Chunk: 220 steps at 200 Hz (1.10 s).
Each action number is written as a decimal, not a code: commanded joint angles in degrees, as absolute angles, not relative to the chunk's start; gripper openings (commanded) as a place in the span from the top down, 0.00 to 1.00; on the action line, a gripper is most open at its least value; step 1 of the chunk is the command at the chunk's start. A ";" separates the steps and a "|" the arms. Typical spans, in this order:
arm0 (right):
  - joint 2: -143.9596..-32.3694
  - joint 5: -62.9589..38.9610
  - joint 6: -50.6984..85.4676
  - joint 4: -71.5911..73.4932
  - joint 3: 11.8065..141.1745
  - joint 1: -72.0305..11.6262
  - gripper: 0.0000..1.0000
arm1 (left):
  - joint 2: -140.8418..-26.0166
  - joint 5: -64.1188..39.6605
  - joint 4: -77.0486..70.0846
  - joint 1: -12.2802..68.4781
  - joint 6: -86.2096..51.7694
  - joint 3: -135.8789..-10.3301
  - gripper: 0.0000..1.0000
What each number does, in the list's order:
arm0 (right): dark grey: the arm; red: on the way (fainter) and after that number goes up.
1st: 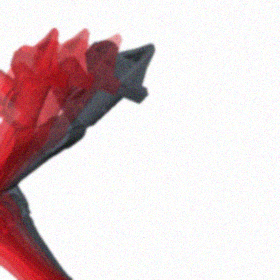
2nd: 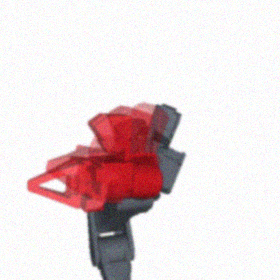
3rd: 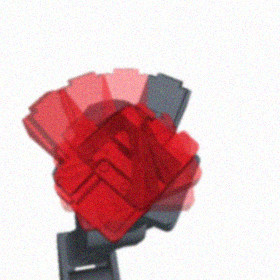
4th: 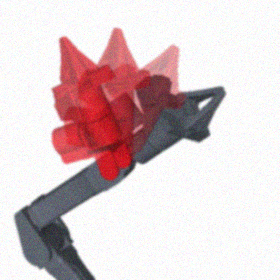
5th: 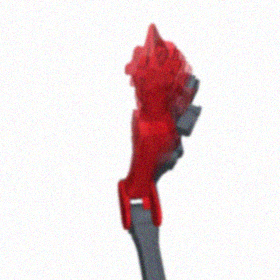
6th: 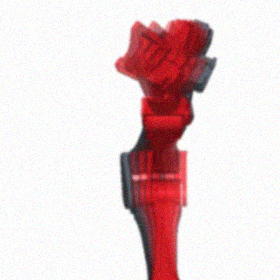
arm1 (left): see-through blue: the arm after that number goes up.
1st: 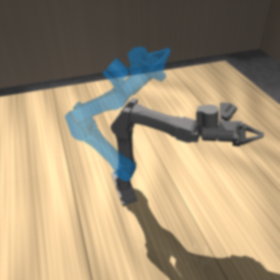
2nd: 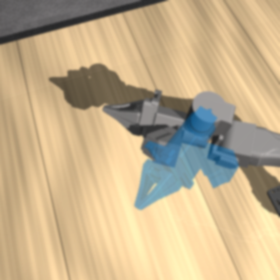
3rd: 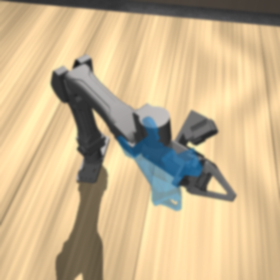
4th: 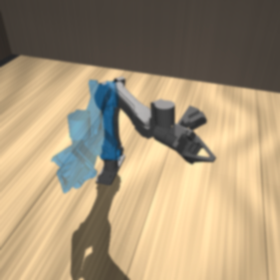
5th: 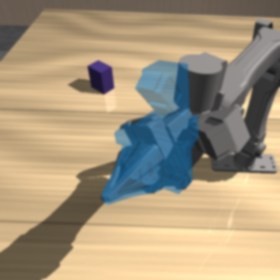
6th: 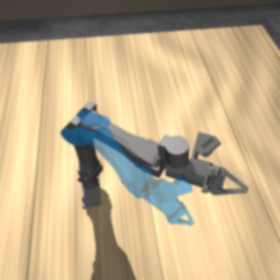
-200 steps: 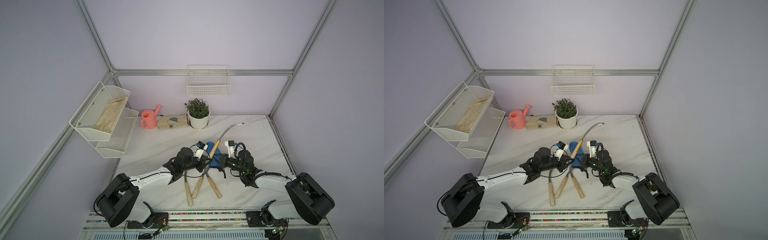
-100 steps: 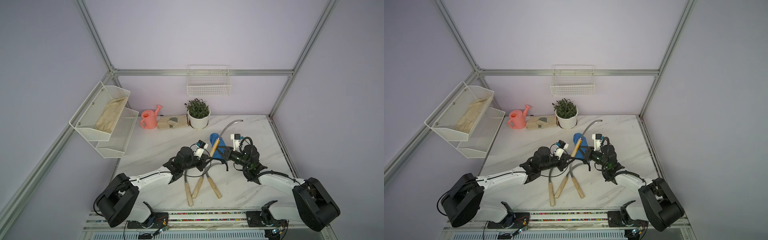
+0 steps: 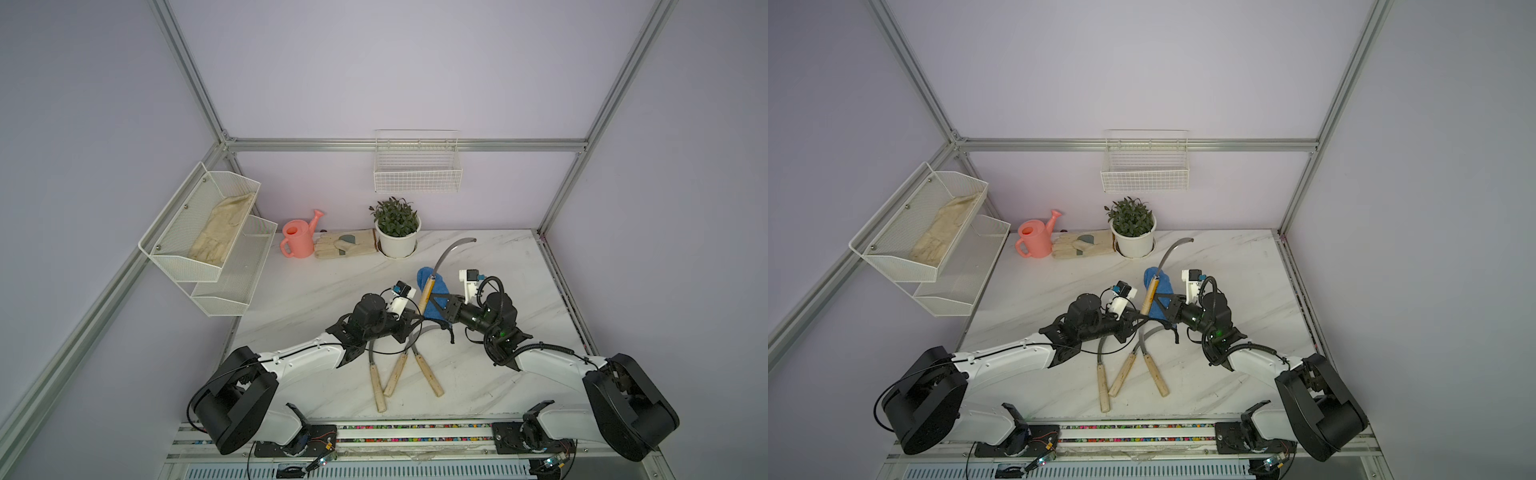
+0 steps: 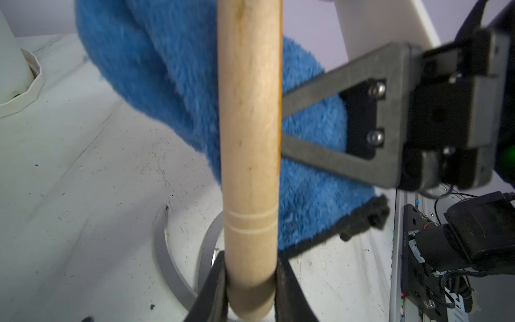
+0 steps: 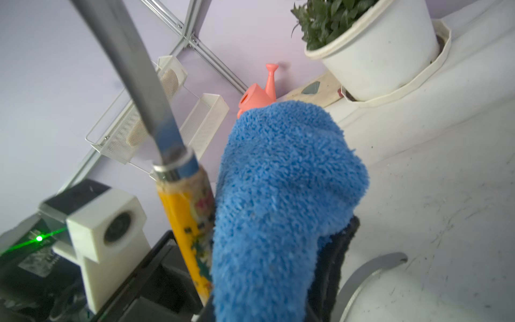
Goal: Wipe small sickles with rags
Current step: Wipe the small sickle.
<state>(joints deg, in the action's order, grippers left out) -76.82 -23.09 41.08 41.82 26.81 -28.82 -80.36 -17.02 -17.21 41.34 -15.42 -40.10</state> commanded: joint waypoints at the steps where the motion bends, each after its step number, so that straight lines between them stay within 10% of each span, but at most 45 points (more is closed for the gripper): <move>1: -77.89 -22.91 39.57 47.15 25.38 -33.19 1.00 | -79.72 -15.85 -17.64 41.39 -14.86 -42.10 1.00; 220: -74.40 -17.56 38.98 37.66 24.97 -33.15 1.00 | -79.02 -6.15 -14.43 41.49 -12.60 -42.45 1.00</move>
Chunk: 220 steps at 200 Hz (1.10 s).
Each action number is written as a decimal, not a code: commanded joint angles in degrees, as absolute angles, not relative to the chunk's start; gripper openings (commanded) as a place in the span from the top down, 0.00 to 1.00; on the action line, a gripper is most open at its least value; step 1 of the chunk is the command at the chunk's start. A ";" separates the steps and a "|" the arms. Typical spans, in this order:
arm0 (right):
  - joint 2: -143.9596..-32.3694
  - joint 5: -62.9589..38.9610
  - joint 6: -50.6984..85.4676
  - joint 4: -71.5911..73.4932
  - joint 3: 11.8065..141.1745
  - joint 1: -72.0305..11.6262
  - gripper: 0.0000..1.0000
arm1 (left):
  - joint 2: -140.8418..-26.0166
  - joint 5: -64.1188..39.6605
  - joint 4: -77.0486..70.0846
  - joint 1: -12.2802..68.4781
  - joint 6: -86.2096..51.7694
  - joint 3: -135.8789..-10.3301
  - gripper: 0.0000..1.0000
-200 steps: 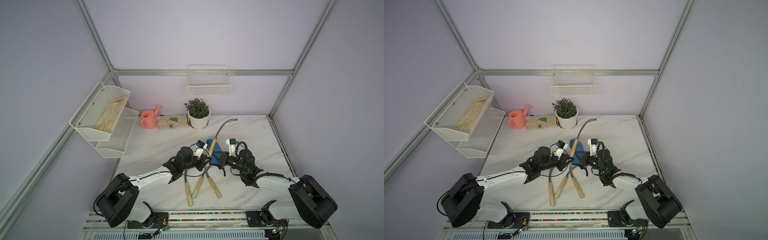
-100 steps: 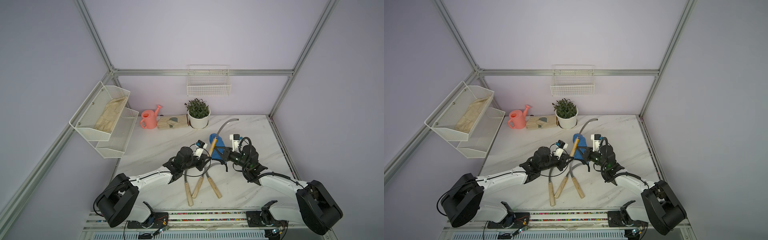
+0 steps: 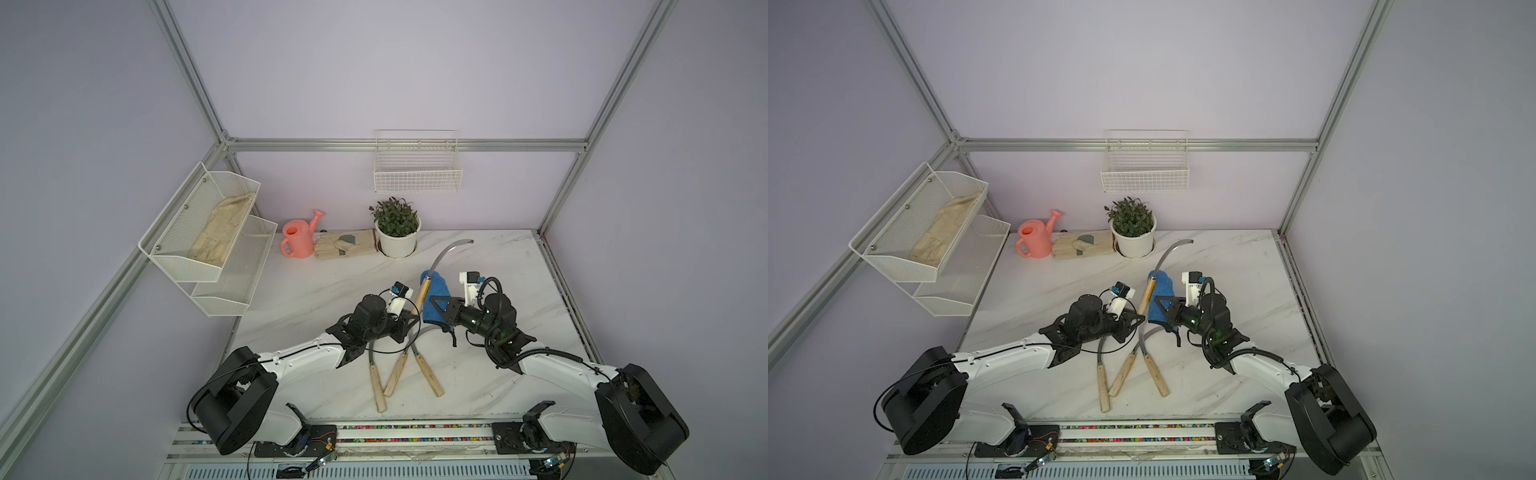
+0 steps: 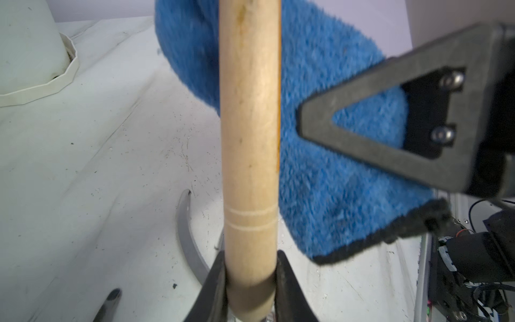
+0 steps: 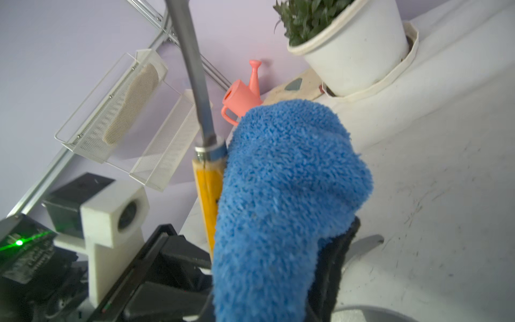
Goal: Wipe small sickles with rags
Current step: Wipe the small sickle.
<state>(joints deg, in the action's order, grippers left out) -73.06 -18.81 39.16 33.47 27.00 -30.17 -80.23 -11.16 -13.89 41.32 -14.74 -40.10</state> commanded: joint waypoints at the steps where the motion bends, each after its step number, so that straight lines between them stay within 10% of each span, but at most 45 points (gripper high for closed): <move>1: -74.42 -17.57 39.04 37.73 24.92 -33.27 1.00 | -79.02 -5.97 -14.34 41.53 -12.54 -42.45 1.00; 220: -73.31 -12.79 35.06 22.62 41.10 -30.15 1.00 | -78.06 3.70 -10.38 45.34 -13.66 -43.73 1.00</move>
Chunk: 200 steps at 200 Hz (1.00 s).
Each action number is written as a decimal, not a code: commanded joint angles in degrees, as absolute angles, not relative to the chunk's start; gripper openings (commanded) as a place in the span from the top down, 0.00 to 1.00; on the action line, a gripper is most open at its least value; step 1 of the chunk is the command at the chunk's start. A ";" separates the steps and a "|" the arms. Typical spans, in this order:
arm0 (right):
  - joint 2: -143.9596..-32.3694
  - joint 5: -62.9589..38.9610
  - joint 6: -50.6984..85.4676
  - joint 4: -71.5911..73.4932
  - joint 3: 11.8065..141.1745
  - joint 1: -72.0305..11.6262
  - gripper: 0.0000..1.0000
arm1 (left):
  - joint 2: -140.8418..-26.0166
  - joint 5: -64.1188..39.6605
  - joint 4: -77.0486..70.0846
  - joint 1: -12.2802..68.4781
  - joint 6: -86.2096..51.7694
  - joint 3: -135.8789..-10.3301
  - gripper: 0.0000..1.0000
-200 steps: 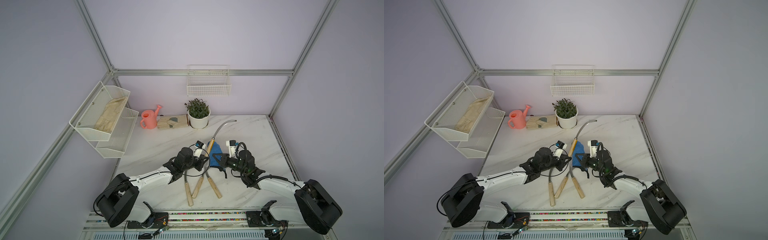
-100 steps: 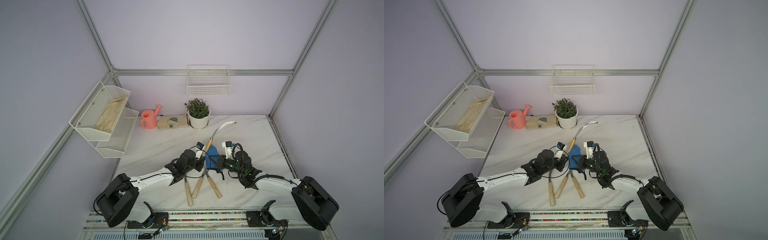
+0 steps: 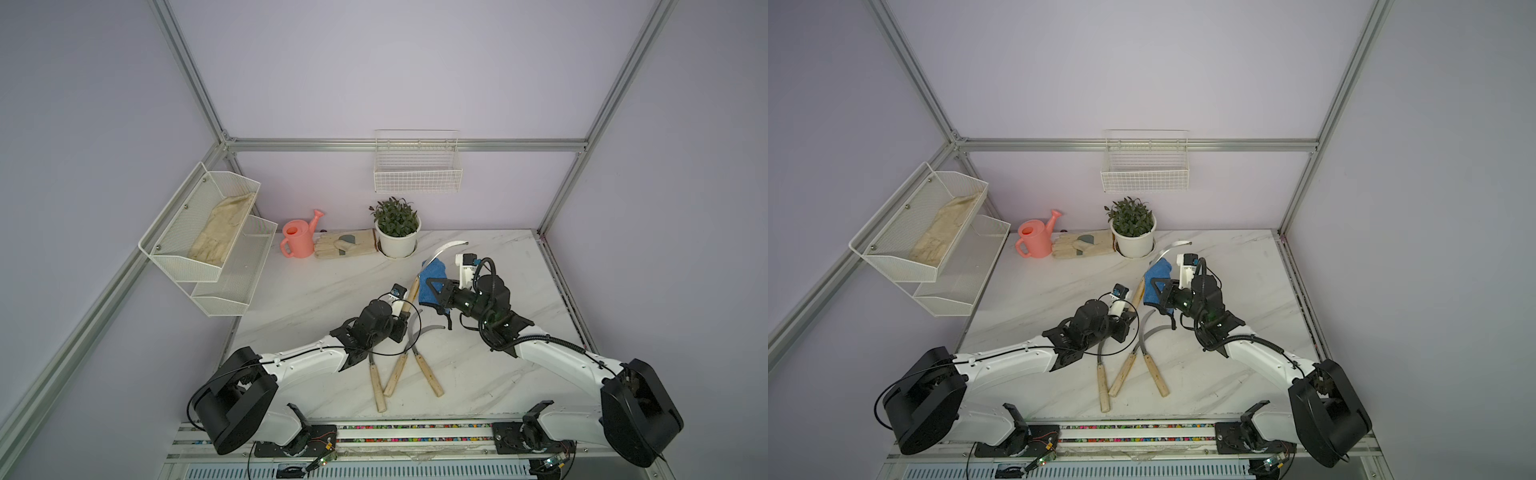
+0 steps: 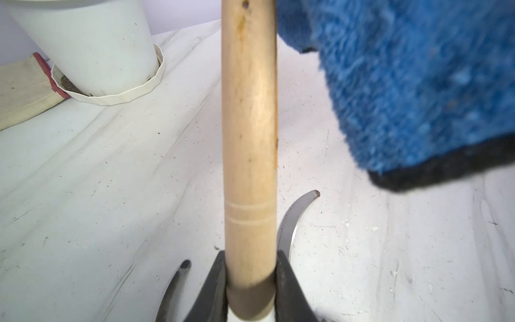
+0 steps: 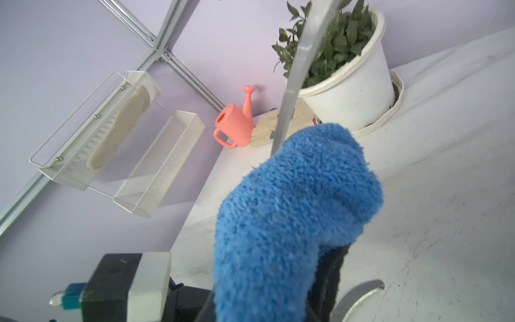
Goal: Wipe small sickles with rags
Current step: Wipe the small sickle.
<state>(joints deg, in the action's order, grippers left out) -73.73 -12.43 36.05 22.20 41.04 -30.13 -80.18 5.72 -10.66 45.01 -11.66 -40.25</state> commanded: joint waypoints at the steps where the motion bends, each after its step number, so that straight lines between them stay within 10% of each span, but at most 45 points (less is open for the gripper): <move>1: -73.44 -12.99 35.19 22.78 40.90 -30.15 1.00 | -78.01 3.65 -10.42 45.35 -13.69 -43.71 1.00; 200: -77.09 -15.81 41.62 36.18 37.41 -35.02 1.00 | -77.21 -14.73 -16.41 40.08 -18.20 -41.04 1.00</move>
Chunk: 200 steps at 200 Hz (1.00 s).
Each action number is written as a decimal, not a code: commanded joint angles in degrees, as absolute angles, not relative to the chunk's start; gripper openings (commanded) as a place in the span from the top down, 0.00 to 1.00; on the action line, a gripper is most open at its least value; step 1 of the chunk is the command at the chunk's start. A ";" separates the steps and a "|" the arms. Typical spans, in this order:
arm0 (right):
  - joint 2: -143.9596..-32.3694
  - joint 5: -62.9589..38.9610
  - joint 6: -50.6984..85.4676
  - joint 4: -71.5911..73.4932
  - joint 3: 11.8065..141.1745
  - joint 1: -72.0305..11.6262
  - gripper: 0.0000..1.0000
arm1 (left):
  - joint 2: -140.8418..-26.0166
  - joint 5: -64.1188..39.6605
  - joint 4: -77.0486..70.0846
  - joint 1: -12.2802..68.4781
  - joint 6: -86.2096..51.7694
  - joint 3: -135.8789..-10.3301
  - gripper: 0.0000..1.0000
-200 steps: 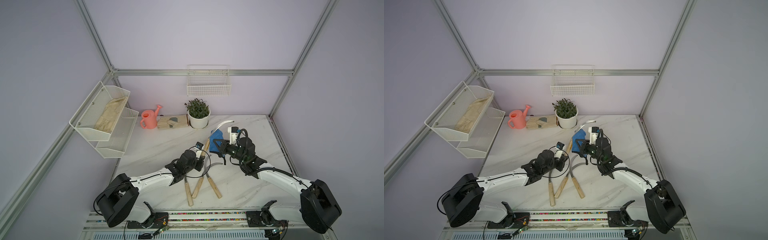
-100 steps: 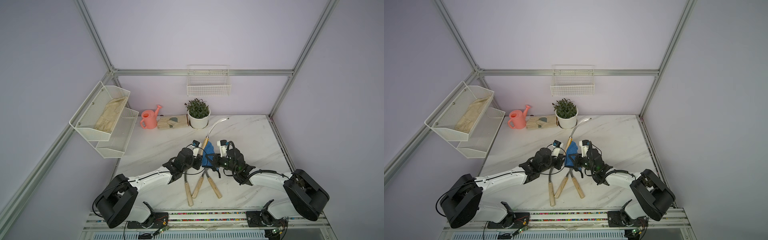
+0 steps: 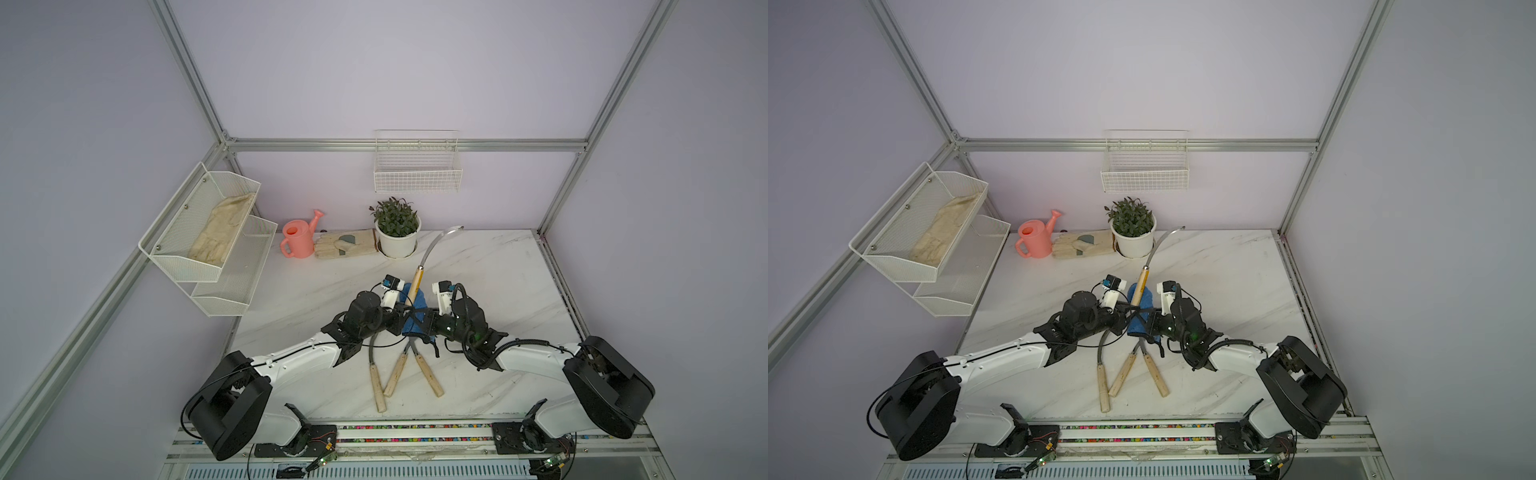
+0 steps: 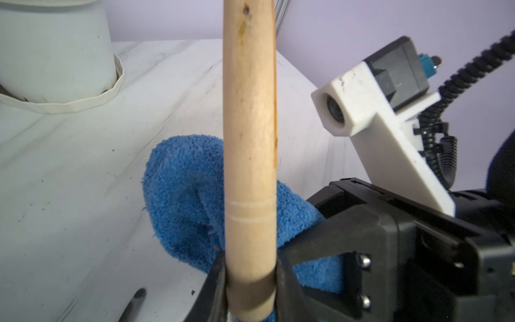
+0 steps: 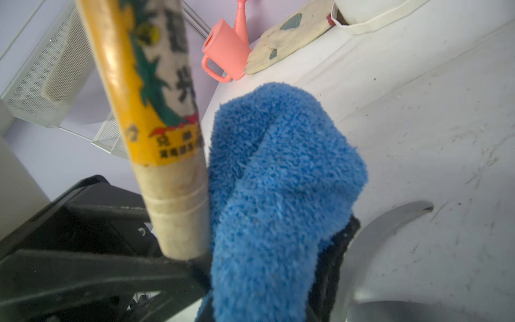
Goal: Wipe small sickles with rags
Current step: Wipe the small sickle.
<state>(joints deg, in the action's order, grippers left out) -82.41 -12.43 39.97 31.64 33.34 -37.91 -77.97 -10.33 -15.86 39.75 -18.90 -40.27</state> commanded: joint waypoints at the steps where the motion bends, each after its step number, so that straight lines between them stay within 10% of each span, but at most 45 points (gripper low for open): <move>1: -76.91 -15.99 41.69 36.15 37.42 -34.87 1.00 | -77.19 -14.79 -16.42 40.08 -18.20 -41.00 1.00; 200: -70.14 -19.54 38.76 37.55 24.59 -17.89 1.00 | -85.77 -31.58 -17.46 40.32 -13.80 -45.51 1.00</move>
